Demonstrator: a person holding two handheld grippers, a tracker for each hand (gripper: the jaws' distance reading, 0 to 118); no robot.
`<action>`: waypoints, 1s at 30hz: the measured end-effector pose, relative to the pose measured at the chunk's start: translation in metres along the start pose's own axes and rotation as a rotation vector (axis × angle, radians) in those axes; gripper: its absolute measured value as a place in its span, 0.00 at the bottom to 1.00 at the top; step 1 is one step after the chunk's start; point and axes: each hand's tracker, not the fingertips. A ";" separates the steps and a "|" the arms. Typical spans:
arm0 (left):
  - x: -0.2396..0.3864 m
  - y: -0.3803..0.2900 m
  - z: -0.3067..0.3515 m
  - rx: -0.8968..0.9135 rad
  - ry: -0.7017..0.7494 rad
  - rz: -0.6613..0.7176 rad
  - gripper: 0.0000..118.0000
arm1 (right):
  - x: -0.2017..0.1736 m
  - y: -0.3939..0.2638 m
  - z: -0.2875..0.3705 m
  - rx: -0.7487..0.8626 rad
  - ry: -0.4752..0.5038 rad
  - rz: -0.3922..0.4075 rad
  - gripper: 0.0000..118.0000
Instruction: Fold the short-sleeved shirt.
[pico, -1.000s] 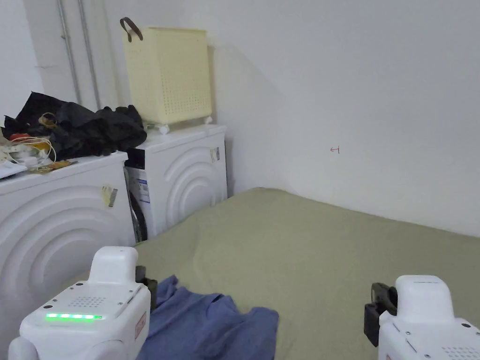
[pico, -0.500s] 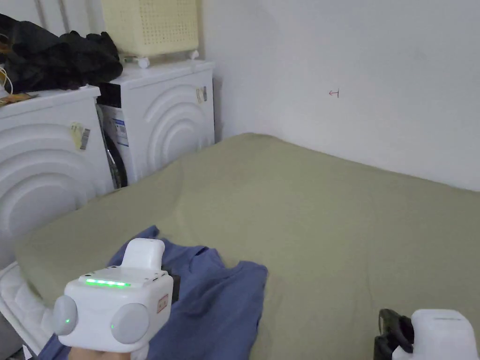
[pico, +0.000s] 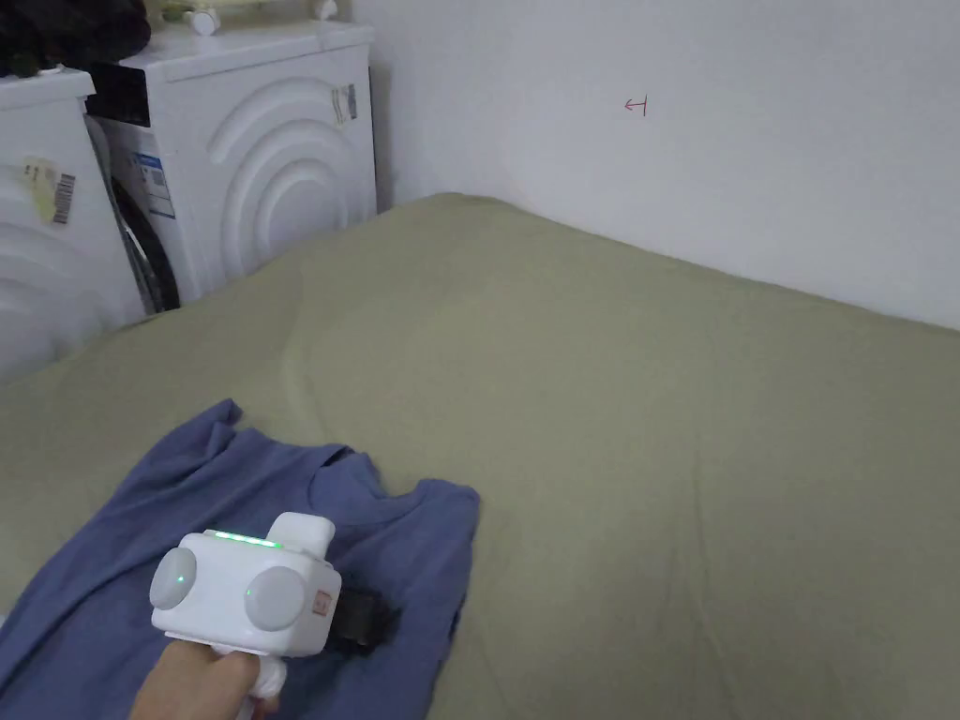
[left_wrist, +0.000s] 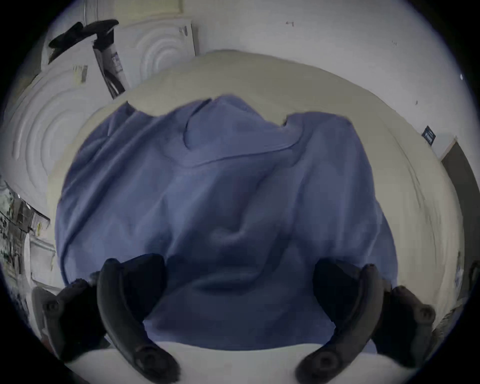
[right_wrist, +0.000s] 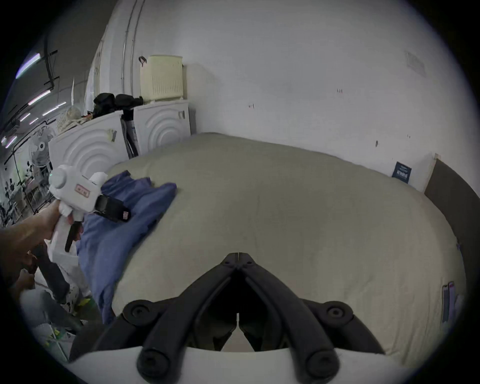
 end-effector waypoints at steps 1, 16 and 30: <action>0.000 0.000 0.004 0.011 0.000 0.013 0.97 | 0.002 -0.002 0.002 -0.007 0.001 -0.006 0.00; 0.065 0.031 0.136 0.288 0.006 -0.104 0.00 | 0.075 -0.017 0.105 0.098 -0.095 -0.061 0.00; 0.399 0.059 0.228 0.419 -0.437 -0.453 0.00 | 0.178 -0.056 0.190 0.140 -0.331 -0.167 0.00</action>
